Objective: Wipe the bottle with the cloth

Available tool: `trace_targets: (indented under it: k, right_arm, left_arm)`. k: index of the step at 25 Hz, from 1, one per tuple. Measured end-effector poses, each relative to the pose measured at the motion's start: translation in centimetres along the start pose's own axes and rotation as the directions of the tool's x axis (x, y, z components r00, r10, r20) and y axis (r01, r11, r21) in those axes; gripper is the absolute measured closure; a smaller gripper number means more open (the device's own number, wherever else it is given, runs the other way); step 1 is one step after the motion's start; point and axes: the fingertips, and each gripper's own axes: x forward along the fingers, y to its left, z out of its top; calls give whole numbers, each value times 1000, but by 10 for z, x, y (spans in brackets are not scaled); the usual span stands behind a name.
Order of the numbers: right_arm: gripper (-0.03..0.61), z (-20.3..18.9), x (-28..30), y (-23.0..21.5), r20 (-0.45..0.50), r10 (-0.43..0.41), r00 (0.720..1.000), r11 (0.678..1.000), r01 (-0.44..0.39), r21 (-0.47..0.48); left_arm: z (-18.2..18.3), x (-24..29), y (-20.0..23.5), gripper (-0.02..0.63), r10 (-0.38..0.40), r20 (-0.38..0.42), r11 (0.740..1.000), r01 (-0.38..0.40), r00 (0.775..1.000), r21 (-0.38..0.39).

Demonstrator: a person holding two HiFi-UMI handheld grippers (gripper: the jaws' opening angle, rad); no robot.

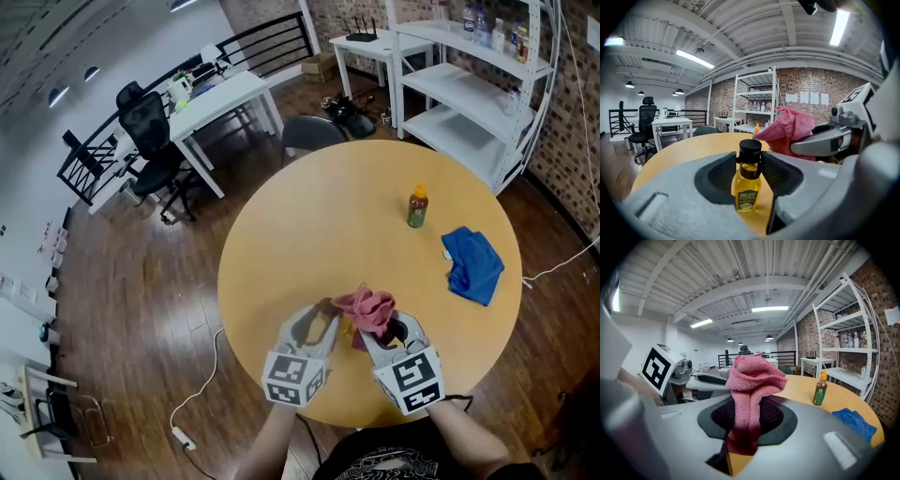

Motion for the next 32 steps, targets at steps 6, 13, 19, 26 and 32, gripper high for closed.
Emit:
trace_targets:
  k: [6, 13, 19, 26, 32]
  right_arm:
    - [476, -8, 28, 4, -9, 79, 997, 997, -79, 0]
    - [477, -15, 47, 7, -32, 122, 992, 992, -123, -15]
    - [479, -23, 54, 7, -6, 162, 987, 987, -162, 17]
    - [477, -48, 54, 29, -27, 172, 985, 984, -170, 55]
    - [477, -86, 64, 29, -130, 169, 977, 983, -157, 98]
  left_arm:
    - [-8, 13, -4, 456, -137, -32, 987, 139, 990, 81]
    - [-7, 15, -3, 459, -141, -7, 986, 141, 990, 93]
    - [-8, 14, -2, 459, -135, 2, 988, 135, 991, 78]
    - [-6, 13, -1, 460, -129, -1, 989, 128, 992, 71]
    - [-6, 16, -2, 460, -130, -3, 989, 130, 991, 65]
